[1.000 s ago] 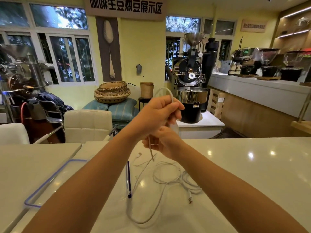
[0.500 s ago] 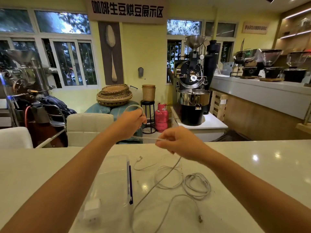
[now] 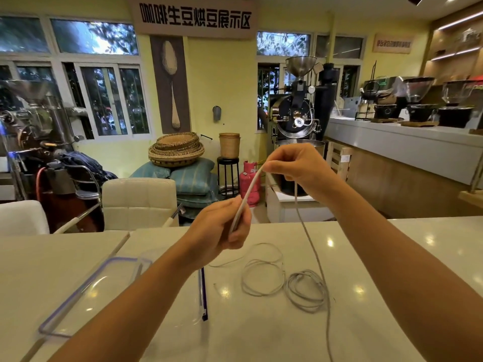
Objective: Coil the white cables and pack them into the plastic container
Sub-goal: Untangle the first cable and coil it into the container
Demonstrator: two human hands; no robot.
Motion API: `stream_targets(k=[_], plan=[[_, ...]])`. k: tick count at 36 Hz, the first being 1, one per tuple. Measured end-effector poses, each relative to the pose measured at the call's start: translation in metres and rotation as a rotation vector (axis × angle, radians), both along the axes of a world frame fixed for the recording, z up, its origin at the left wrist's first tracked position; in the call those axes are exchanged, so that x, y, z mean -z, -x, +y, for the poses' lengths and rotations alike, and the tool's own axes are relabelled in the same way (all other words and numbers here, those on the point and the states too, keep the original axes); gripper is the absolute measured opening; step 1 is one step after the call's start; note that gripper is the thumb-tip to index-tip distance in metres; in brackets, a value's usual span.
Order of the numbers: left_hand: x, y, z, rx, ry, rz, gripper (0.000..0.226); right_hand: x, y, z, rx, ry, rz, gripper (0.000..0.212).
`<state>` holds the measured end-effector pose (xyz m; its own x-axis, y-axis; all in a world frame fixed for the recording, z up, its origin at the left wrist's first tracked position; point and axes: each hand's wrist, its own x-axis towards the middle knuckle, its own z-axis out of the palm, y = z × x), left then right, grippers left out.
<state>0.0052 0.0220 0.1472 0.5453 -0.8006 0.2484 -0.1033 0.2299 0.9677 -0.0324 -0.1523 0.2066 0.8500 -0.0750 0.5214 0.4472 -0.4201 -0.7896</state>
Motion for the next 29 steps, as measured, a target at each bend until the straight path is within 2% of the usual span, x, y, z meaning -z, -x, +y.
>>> stream_targets(k=[3,7,9,11,13,17,22,29], plan=[[-0.005,0.002,-0.001,0.096,0.125,0.074,0.040,0.008,-0.007,-0.005,-0.034,-0.148,0.012,0.023],[-0.012,0.006,-0.008,0.223,0.141,0.038,0.042,0.028,-0.019,-0.001,-0.079,-0.332,0.096,0.030],[-0.017,0.010,-0.012,0.242,0.148,0.019,0.037,0.039,-0.022,0.006,-0.104,-0.397,0.132,0.025],[-0.022,0.011,-0.017,0.212,0.135,-0.034,0.029,0.048,-0.020,0.016,-0.161,-0.435,0.175,0.014],[-0.026,0.010,-0.021,0.115,0.089,-0.103,0.021,0.057,-0.018,0.027,-0.203,-0.489,0.268,0.017],[-0.031,0.000,-0.027,-0.098,0.011,-0.244,0.029,0.076,-0.014,0.045,-0.179,-0.483,0.473,0.023],[-0.033,-0.018,-0.029,-0.306,-0.098,-0.447,0.027,0.079,-0.003,0.046,-0.260,-0.359,0.653,0.019],[-0.012,-0.040,-0.029,-0.451,-0.279,-0.582,0.031,0.049,0.017,0.040,-0.129,0.288,0.665,0.023]])
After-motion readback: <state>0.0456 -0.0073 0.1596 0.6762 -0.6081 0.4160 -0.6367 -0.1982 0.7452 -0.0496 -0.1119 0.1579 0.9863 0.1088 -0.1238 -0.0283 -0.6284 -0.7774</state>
